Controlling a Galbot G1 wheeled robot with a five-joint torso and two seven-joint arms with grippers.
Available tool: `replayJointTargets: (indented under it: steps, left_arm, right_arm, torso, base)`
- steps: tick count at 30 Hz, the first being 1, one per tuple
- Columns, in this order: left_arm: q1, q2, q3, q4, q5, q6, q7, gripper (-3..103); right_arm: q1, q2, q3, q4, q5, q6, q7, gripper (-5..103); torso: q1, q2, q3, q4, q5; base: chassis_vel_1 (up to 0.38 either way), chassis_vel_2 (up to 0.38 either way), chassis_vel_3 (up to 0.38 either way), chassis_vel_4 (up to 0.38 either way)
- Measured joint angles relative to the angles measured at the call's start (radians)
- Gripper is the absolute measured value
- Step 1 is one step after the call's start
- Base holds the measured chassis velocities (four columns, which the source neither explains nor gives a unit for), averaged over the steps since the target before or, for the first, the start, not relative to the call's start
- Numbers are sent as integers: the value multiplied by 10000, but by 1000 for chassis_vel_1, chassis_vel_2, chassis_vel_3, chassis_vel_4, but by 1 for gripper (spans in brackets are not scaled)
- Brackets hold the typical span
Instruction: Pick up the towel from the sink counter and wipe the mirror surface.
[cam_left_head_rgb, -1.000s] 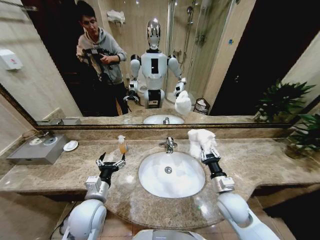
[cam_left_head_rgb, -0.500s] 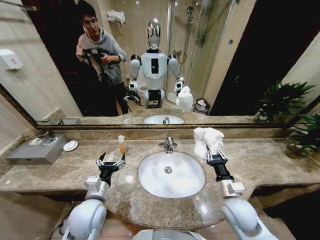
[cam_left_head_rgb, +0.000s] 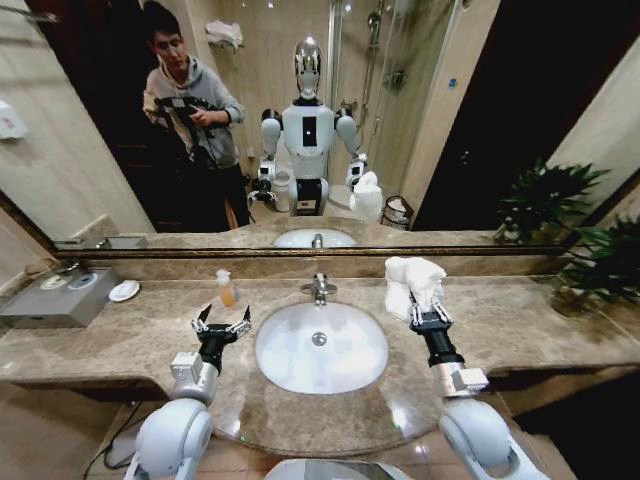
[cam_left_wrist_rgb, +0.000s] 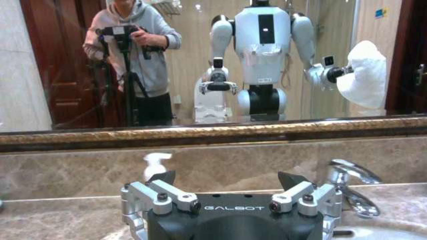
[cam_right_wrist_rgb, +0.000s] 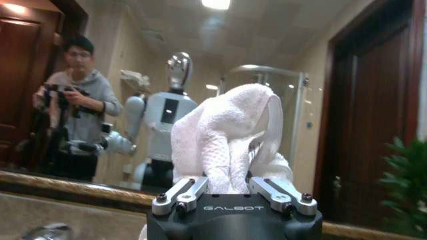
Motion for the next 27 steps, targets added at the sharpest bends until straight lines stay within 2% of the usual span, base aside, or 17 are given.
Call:
replayJointTargets:
  steps: [6,12,15,18,19,21,22,24,25,26,27]
  left_arm:
    - [-1,3,-2,0,0,0,-1,100]
    - [0,2,-4,0,0,0,-2,100]
    - [0,2,-3,0,1,0,-2,100]
    - [0,-1,0,0,0,0,-2,100]
    - [0,-1,0,0,1,0,-2,100]
    - [0,-1,0,0,1,0,-1,100]
    - [0,-1,0,0,1,0,-1,100]
    - [0,0,0,0,0,0,-2,100]
    - [-1,1,0,0,0,0,-2,100]
    - [-1,1,0,0,0,0,-2,100]
    - [0,2,-2,0,0,0,-2,100]
  right_arm:
    - [-901,-122,551,-155,567,128,-158,16]
    - [-990,-126,490,-295,757,357,-231,16]
    - [-1010,-254,395,-309,980,355,-176,16]
    - [-1121,-617,442,-395,1288,308,-133,16]
    - [-1195,-815,550,-441,1366,287,-143,16]
    - [-1452,-1477,826,-493,1719,216,-288,16]
    - [-1452,-1477,826,-493,1719,216,-288,16]
    - [-1619,-2243,825,-400,2339,-115,-212,16]
    - [-1582,-2584,705,-257,2625,-510,-55,16]
    - [-1582,-2584,705,-257,2625,-510,-55,16]
    - [-1386,-2873,453,-115,2916,-1074,221,16]
  torso:
    - [-1,0,0,1,-8]
    - [-1,0,-1,6,-2]
    - [-1,0,-1,1,-3]
    - [0,0,0,6,6]
    - [0,0,0,0,7]
    - [0,0,0,-1,0]
    - [0,0,0,-1,0]
    - [-1,1,0,-1,-3]
    - [-1,1,0,1,-12]
    - [-1,1,0,1,-12]
    - [-1,1,0,0,-8]
  base:
    - [3,-5,-3,5]
    - [-19,-19,19,27]
    - [-107,-99,87,113]
    - [-115,-102,113,126]
    - [-101,-93,102,79]
    - [-71,-63,65,57]
    - [-41,-63,65,35]
    - [0,0,0,0]
    - [0,0,0,0]
    - [0,0,0,0]
    - [0,0,0,0]
